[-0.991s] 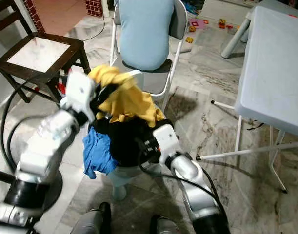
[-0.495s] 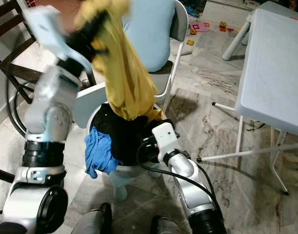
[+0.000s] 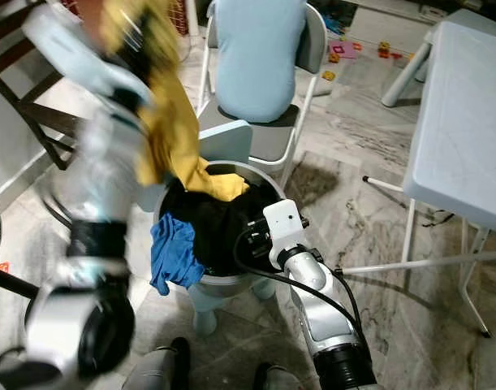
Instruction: Hang hanger
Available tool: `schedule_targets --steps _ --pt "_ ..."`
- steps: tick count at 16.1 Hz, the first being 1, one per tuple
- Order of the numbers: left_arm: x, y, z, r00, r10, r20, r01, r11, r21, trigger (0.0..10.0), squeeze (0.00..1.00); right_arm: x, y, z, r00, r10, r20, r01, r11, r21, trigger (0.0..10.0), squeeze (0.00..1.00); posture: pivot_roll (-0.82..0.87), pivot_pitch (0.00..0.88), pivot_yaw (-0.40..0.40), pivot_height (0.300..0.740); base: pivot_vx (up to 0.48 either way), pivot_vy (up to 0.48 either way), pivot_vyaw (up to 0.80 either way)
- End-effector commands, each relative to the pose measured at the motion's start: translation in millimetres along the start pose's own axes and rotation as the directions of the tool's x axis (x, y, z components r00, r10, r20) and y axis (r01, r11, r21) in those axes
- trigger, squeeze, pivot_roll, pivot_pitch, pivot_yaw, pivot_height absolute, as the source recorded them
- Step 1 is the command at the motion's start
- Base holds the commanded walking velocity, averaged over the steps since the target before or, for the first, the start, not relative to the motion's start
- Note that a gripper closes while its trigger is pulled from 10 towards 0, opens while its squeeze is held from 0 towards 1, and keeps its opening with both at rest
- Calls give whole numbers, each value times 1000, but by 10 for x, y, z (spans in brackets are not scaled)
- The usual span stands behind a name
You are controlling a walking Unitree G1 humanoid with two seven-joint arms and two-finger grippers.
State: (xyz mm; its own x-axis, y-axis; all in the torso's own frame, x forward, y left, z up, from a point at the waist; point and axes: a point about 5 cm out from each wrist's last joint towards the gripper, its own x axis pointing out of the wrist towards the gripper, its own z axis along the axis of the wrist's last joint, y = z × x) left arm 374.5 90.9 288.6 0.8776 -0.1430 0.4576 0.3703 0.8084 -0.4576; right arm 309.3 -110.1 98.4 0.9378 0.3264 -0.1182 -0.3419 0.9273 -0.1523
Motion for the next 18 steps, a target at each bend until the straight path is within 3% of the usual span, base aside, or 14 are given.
schedule_targets --steps 1,3,4,5,6,8,9,10,11,12,13,15,16,18 --pt "-80 -168 -296 981 -122 -150 132 989 60 2235 0 -59 -22 -80 1000 -12 -20 12 1000 6 10000 0 32 158 -23 740 0 0 0" --pt "-240 -210 -548 940 -214 -265 248 963 104 1922 0 -65 -26 -85 1000 -14 -20 14 1000 6 10000 0 31 163 -26 740 0 0 0" --pt "-357 -195 -643 918 -250 -307 304 941 145 1373 0 -61 -41 -74 1000 -19 -18 19 1000 5 10000 0 29 167 -26 740 0 0 0" --pt "-504 -166 -725 895 -267 -358 343 924 168 1529 0 -61 -62 -61 1000 -26 -14 26 1000 3 10000 0 29 171 -28 740 0 0 0" --pt "-574 -145 -750 888 -268 -374 354 917 183 2157 0 -63 -72 -59 999 -29 -13 29 1000 1 10000 0 30 171 -30 740 0 0 0" --pt "-917 39 -858 867 -211 -451 374 874 310 1843 0 -78 -132 -65 998 -57 -15 57 998 -14 10000 0 35 182 -43 740 0 0 0" --pt "-992 87 -877 864 -187 -467 368 868 333 1843 0 -81 -142 -67 998 -59 -16 59 998 -16 10000 0 35 182 -43 740 0 0 0" --pt "-1198 218 -945 849 -123 -513 350 859 374 4157 0 -88 -158 -72 998 -60 -20 60 998 -21 10000 0 39 186 -53 740 0 0 0" --pt "-1444 344 -1048 803 -62 -593 365 838 406 7020 0 -89 -163 -75 998 -57 -23 57 998 -24 10000 0 41 191 -58 740 0 0 0" --pt "-1691 411 -1148 737 -26 -676 381 841 383 10000 0 -88 -167 -78 998 -51 -28 51 998 -25 10000 0 47 196 -68 740 0 0 0" --pt "-1853 474 -1226 679 11 -734 399 834 381 10000 0 -81 -158 -77 999 -41 -30 40 999 -29 10000 0 48 198 -72 740 0 0 0" --pt "-1985 539 -1250 640 72 -765 398 821 409 10000 0 -68 -145 -59 999 -28 -28 27 999 -34 10000 0 43 203 -81 740 0 0 0" --pt "-2001 545 -1232 640 84 -763 401 811 425 10000 0 -69 -153 -52 999 -29 -27 28 999 -35 10000 0 43 203 -82 740 0 0 0" --pt "-2062 608 -1194 642 135 -754 435 746 504 10000 0 -82 -181 -66 999 -30 -32 29 999 -39 10000 0 43 207 -84 740 0 0 0"
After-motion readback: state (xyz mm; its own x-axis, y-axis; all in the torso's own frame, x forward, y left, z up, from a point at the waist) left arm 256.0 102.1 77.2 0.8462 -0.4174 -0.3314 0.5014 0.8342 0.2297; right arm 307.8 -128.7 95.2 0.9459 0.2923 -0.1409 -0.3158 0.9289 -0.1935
